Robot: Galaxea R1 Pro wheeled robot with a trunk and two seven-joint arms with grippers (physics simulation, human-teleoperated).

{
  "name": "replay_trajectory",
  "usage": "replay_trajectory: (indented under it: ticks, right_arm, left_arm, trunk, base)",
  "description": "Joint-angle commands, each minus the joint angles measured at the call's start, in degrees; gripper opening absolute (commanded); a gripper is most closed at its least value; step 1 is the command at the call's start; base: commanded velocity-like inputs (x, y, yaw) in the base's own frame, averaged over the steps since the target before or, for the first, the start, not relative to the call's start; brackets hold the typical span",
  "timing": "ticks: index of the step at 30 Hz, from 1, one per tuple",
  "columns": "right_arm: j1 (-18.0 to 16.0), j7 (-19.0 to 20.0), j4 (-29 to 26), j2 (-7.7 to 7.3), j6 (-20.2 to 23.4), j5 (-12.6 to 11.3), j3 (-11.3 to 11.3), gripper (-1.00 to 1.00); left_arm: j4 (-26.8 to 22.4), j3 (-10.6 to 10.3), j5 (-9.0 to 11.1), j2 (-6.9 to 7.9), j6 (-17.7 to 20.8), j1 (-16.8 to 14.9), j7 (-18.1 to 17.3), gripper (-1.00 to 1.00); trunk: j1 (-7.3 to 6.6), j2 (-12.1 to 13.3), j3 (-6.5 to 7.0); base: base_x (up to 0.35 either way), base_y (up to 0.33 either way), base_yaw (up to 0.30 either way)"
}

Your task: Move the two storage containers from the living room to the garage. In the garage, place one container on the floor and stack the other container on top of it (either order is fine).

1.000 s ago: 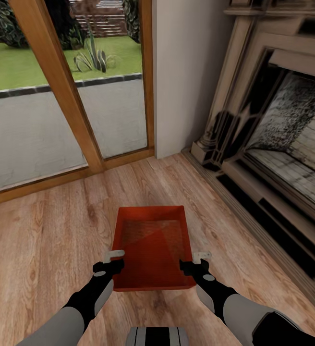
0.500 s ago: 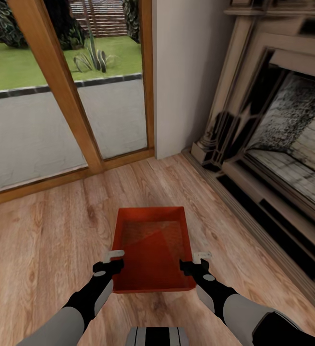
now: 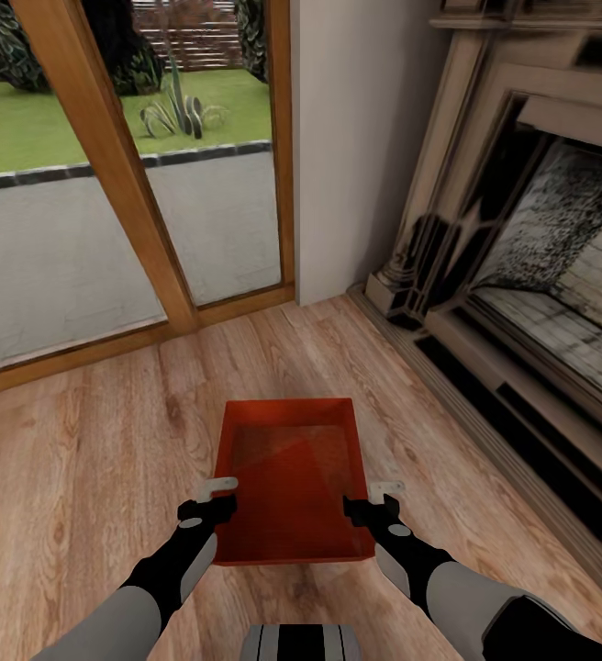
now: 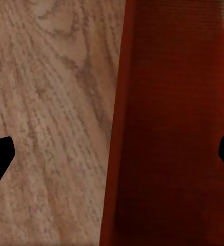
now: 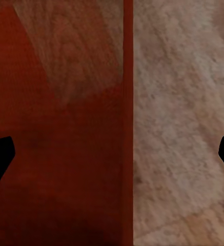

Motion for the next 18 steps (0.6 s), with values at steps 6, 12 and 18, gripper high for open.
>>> replay_trajectory:
  ticks: [6, 12, 18]
  right_arm:
    - [-0.03, -0.25, 0.03, -0.02, -0.17, -0.42, 0.48, 1.0]
    - [-0.03, -0.25, 0.03, -0.02, -0.17, -0.42, 0.48, 1.0]
    - [-0.03, -0.25, 0.02, 0.0, -0.17, -0.42, 0.49, 1.0]
  left_arm:
    - [-0.18, -0.47, 0.63, 0.04, 0.19, -0.01, 0.5, 1.0]
    - [0.17, -0.48, 0.57, 0.03, 0.18, -0.01, 0.5, 1.0]
    - [0.13, -0.48, 0.61, -0.05, 0.22, -0.01, 0.5, 1.0]
  trunk:
    - [-0.01, -0.01, -0.04]
    - [-0.01, -0.01, -0.04]
    - [-0.01, -0.01, -0.04]
  base:
    - [0.0, 0.0, 0.0]
    - [0.0, 0.001, 0.0]
    - [0.0, 0.103, 0.0]
